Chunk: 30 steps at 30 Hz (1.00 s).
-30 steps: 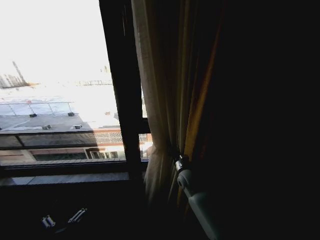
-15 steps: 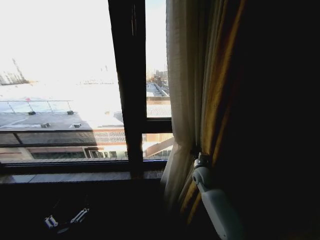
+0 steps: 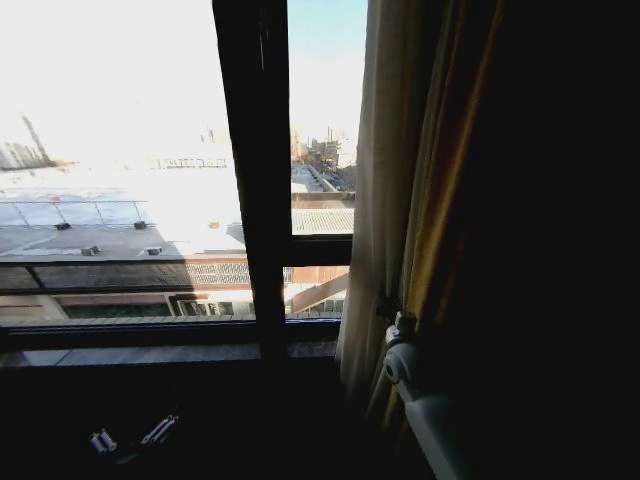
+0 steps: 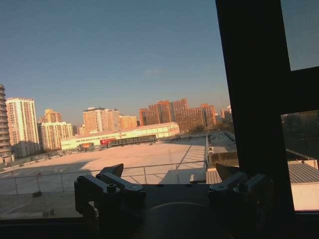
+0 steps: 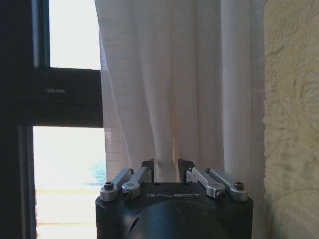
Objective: Open the curtains by pulling them apart, changing their state from closed to fully open.
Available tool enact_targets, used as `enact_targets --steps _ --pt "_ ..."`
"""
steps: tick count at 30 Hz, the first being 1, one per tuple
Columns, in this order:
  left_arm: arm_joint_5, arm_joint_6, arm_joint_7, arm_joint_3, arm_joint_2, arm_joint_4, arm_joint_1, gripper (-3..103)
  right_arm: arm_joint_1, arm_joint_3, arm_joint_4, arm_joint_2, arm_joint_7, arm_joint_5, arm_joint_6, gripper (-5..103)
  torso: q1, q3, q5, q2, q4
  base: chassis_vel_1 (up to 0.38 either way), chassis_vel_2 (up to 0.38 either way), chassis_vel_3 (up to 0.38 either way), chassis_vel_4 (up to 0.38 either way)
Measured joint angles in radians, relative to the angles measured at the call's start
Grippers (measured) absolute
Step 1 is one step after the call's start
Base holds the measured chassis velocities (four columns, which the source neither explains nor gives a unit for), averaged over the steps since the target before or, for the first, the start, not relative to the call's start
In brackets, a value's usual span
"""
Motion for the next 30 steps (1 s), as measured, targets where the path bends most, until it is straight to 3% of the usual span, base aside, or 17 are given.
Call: enact_targets --steps 2,5,6,8,9,12,17,19,21,30 --pt "-0.017 0.014 -0.001 -0.001 0.016 -0.003 -0.005 100 -0.068 -0.033 0.090 -0.015 -0.009 0.009 -0.005 36 0.000 0.000 -0.0003 0.000 0.0001 0.000 0.000 0.000 0.000" --pt "-0.026 0.022 -0.002 -0.004 0.026 -0.006 -0.009 100 -0.105 -0.043 0.136 -0.022 -0.016 0.011 -0.006 41 0.000 0.000 -0.0003 0.000 0.0002 0.000 0.000 0.000 0.000" --pt "-0.036 0.030 -0.003 -0.007 0.038 -0.012 -0.019 100 -0.164 -0.056 0.201 -0.031 -0.023 0.012 -0.006 51 0.000 0.000 -0.0002 0.000 0.0001 0.000 0.000 0.000 0.000" --pt "-0.040 0.033 -0.003 -0.007 0.041 -0.014 -0.021 100 -0.182 -0.058 0.218 -0.034 -0.026 0.012 -0.006 51 0.000 0.000 -0.0002 0.000 0.0001 0.000 0.000 0.000 0.000" --pt "-0.054 0.042 -0.003 -0.008 0.051 -0.021 -0.024 100 -0.229 -0.062 0.254 -0.037 -0.045 0.005 0.000 62 0.000 0.000 0.0000 0.000 0.0000 0.000 0.000 0.000 0.000" --pt "-0.069 0.052 -0.003 -0.009 0.061 -0.026 -0.029 100 -0.273 -0.062 0.280 -0.037 -0.076 -0.025 0.009 68 0.000 0.000 0.0000 0.000 0.0000 0.000 0.000 0.000 0.000" --pt "-0.082 0.075 -0.004 -0.012 0.080 -0.038 -0.037 100 -0.339 -0.062 0.299 -0.024 -0.127 -0.120 0.056 90 0.000 0.000 -0.0001 0.000 0.0001 0.000 0.000 0.000 0.000" --pt "-0.084 0.079 -0.004 -0.012 0.081 -0.041 -0.037 100 -0.341 -0.062 0.301 -0.023 -0.129 -0.123 0.058 90 0.000 0.000 -0.0001 0.000 0.0001 0.000 0.000 0.000 0.000" --pt "-0.090 0.091 -0.004 -0.014 0.086 -0.051 -0.039 100 -0.349 -0.060 0.308 -0.020 -0.132 -0.133 0.063 100 0.000 0.000 0.0000 0.000 0.0002 0.000 0.000 0.000 0.000" --pt "-0.109 0.104 -0.003 -0.016 0.098 -0.052 -0.037 100 -0.354 -0.038 0.316 -0.028 -0.138 -0.142 0.066 100 0.000 0.000 0.0002 0.000 0.0002 0.053 0.062 -0.058 -0.053"
